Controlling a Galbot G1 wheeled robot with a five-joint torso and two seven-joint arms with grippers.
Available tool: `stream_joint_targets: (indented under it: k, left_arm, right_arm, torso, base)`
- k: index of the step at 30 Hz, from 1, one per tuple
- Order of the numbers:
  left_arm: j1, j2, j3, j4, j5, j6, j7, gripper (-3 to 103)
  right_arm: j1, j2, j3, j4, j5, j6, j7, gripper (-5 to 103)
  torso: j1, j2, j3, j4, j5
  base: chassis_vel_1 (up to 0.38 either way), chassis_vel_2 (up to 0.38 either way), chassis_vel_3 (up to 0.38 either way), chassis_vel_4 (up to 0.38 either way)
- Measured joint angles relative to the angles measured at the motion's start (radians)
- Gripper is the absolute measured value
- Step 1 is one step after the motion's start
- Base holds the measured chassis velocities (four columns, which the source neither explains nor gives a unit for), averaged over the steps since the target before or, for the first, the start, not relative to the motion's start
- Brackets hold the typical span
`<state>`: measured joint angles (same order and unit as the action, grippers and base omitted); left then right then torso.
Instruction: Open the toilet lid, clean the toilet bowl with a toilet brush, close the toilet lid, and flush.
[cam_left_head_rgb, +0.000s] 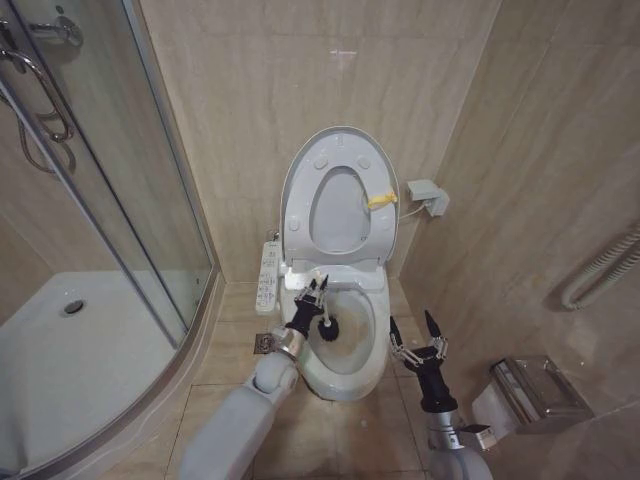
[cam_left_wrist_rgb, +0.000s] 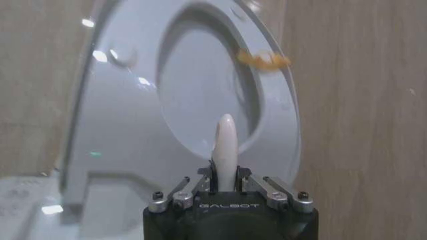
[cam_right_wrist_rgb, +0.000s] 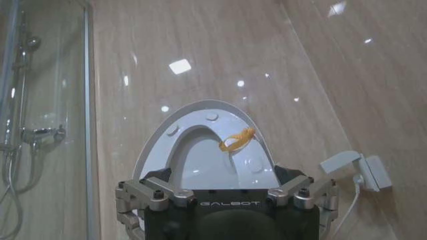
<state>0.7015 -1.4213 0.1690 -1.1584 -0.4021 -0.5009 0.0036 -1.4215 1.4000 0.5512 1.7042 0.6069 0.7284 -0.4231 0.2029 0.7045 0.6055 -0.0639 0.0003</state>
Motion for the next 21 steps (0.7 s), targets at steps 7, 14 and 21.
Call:
stream_joint_targets:
  k: [7,14,21]
  left_arm:
    - [-0.056,-0.067,0.019,0.244,0.044,-0.129,0.044,21]
    - [-0.060,-0.117,-0.019,0.337,0.046,-0.177,0.113,21]
    - [-0.075,-0.114,0.029,0.254,-0.016,-0.175,0.121,21]
  right_arm:
    - [-0.010,0.017,0.004,0.008,-0.011,0.001,-0.001,100]
    - [-0.003,0.015,-0.008,-0.001,-0.023,0.002,-0.002,100]
    - [-0.012,0.010,-0.005,-0.001,-0.024,0.008,-0.006,100]
  torso:
    - [0.000,0.000,0.000,0.0001,-0.0003]
    - [0.000,0.000,0.000,0.0003,-0.0001]
    - [0.000,0.000,0.000,-0.0001,-0.0003]
  base:
    - [0.000,0.000,0.000,0.000]
    - [0.000,0.000,0.000,0.000]
    - [0.000,0.000,0.000,0.000]
